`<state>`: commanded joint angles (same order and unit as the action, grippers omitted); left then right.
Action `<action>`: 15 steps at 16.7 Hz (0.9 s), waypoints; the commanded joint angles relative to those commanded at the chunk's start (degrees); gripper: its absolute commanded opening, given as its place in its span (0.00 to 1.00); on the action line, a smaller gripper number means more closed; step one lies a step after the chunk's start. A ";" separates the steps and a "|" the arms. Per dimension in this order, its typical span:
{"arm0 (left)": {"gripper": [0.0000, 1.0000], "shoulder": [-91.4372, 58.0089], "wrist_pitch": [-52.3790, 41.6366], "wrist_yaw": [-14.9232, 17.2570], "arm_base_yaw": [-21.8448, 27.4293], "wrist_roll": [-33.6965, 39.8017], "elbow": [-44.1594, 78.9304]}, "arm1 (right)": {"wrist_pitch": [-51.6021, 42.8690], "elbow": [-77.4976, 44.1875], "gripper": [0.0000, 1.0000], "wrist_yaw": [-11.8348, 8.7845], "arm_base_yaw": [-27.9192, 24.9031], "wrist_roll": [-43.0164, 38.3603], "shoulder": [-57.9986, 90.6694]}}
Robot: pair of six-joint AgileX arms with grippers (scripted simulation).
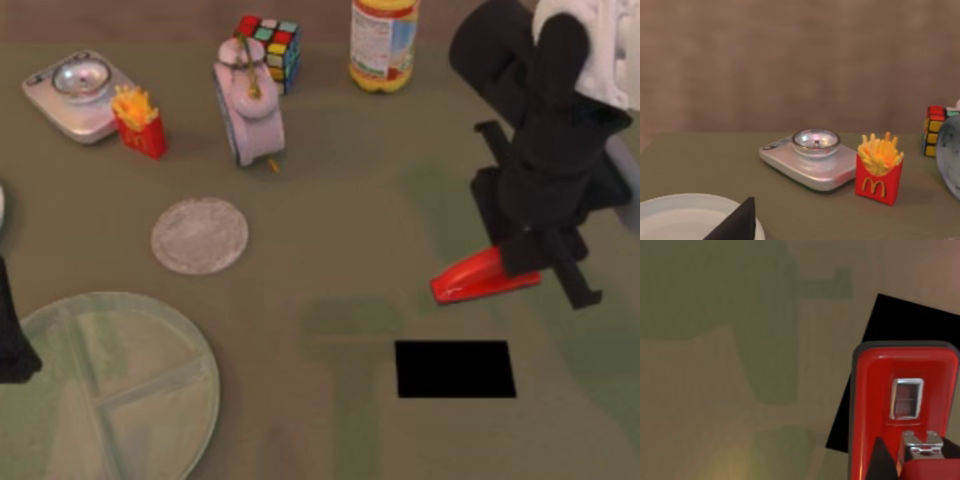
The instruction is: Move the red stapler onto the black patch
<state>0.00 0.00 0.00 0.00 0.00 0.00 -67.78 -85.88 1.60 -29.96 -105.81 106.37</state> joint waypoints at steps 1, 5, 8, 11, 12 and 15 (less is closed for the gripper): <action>1.00 0.00 0.00 0.00 0.00 0.00 0.00 | -0.32 0.97 0.00 -0.41 -0.56 -3.80 -0.82; 1.00 0.00 0.00 0.00 0.00 0.00 0.00 | -1.19 3.71 0.00 -1.63 -2.03 -14.78 -3.58; 1.00 0.00 0.00 0.00 0.00 0.00 0.00 | -1.48 4.30 0.00 -1.97 -2.40 -17.02 -4.23; 1.00 0.00 0.00 0.00 0.00 0.00 0.00 | -1.48 4.30 0.00 -1.97 -2.40 -17.02 -4.23; 1.00 0.00 0.00 0.00 0.00 0.00 0.00 | -1.39 4.12 0.00 -1.88 -2.09 -17.02 -3.99; 1.00 0.00 0.00 0.00 0.00 0.00 0.00 | 0.85 5.74 0.00 -1.88 -2.31 -17.16 -3.20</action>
<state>0.00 0.00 0.00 0.00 0.00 0.00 -66.93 -80.14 -0.28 -32.27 -122.97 103.16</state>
